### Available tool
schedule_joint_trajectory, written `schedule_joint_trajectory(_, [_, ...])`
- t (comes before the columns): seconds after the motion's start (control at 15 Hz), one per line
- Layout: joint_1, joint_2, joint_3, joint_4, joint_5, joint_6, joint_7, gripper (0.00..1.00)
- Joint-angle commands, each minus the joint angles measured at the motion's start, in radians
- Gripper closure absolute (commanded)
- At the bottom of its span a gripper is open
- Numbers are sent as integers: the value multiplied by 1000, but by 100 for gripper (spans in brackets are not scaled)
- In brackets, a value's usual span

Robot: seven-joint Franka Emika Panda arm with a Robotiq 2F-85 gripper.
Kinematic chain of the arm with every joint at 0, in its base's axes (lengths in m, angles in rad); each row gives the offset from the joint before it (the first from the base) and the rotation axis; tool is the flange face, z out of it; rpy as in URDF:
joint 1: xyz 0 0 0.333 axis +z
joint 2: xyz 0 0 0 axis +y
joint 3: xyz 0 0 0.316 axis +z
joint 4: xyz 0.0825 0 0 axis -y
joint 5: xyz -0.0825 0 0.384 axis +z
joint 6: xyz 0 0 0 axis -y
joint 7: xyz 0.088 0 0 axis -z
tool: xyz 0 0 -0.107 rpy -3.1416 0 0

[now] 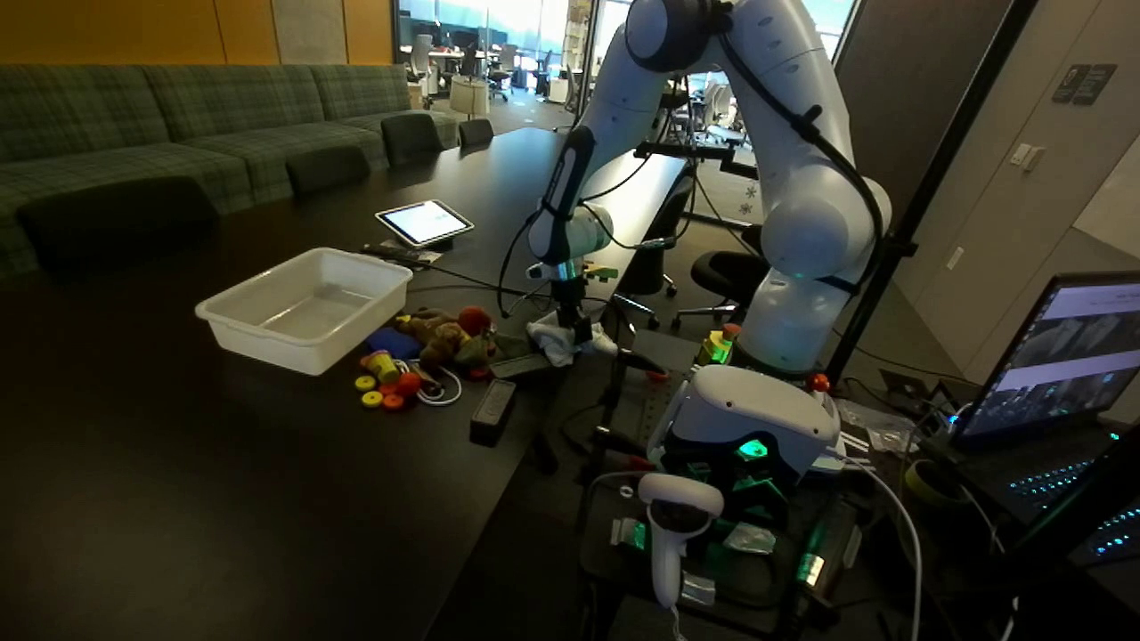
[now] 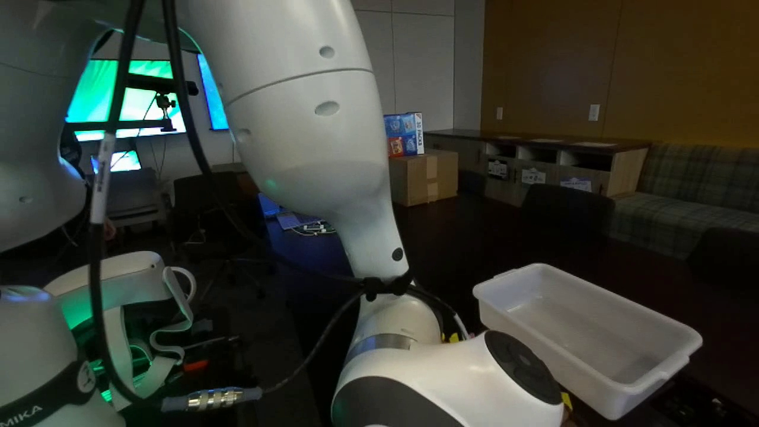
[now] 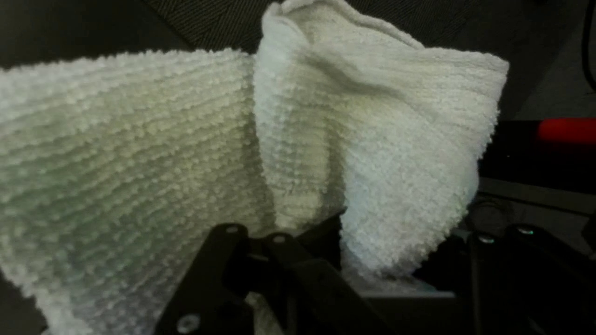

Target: Use the white towel to push the objects to the left, then put the towel in the bowl

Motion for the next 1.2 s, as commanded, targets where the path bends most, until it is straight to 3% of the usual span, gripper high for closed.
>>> schedule_joint_trajectory(0.0, [35, -17, 48, -42, -6, 9, 42, 86])
schedule_joint_trajectory(0.53, [201, -42, 164, -126, -15, 28, 170, 86])
schedule_joint_trajectory(1.13, [447, -34, 352, -125, -20, 75, 481, 86])
